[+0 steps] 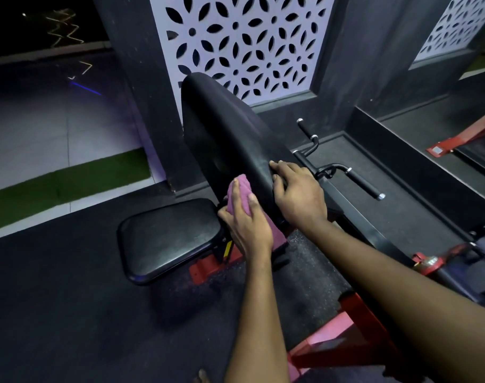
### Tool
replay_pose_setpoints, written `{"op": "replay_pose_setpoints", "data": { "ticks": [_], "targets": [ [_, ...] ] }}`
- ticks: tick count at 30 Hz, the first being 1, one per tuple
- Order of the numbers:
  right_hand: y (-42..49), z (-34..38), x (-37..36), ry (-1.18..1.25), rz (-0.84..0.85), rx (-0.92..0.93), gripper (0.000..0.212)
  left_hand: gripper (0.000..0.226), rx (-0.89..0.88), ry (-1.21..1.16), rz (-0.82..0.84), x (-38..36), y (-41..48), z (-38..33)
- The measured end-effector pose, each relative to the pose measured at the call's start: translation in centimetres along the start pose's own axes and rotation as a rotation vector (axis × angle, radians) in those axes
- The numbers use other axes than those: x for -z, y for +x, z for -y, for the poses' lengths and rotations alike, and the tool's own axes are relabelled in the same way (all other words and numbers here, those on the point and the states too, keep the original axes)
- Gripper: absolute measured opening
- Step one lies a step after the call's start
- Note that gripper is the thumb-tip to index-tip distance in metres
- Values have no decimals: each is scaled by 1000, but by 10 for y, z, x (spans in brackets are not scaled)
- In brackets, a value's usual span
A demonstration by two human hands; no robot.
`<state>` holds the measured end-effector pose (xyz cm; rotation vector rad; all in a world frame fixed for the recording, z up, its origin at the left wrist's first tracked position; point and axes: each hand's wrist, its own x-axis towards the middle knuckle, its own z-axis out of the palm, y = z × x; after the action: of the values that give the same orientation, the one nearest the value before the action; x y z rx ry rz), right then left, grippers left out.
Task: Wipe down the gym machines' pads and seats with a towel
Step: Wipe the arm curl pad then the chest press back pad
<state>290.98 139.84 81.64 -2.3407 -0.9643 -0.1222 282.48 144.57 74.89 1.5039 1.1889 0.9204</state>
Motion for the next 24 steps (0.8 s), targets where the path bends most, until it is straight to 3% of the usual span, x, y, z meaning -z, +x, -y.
{"op": "replay_pose_setpoints", "data": {
  "ticks": [6, 8, 13, 20, 24],
  "targets": [
    [1, -1, 1, 23, 5, -11, 37, 50, 341, 65, 52, -3, 39, 50],
    [2, -2, 3, 32, 3, -10, 36, 51, 354, 44, 57, -1, 34, 51],
    [1, -1, -2, 6, -9, -2, 37, 50, 177, -7, 56, 1, -10, 55],
    [2, -5, -4, 32, -28, -10, 35, 51, 431, 188, 107, -3, 46, 81],
    [2, -5, -4, 55, -46, -14, 34, 54, 391, 101, 103, -2, 16, 88]
  ]
}}
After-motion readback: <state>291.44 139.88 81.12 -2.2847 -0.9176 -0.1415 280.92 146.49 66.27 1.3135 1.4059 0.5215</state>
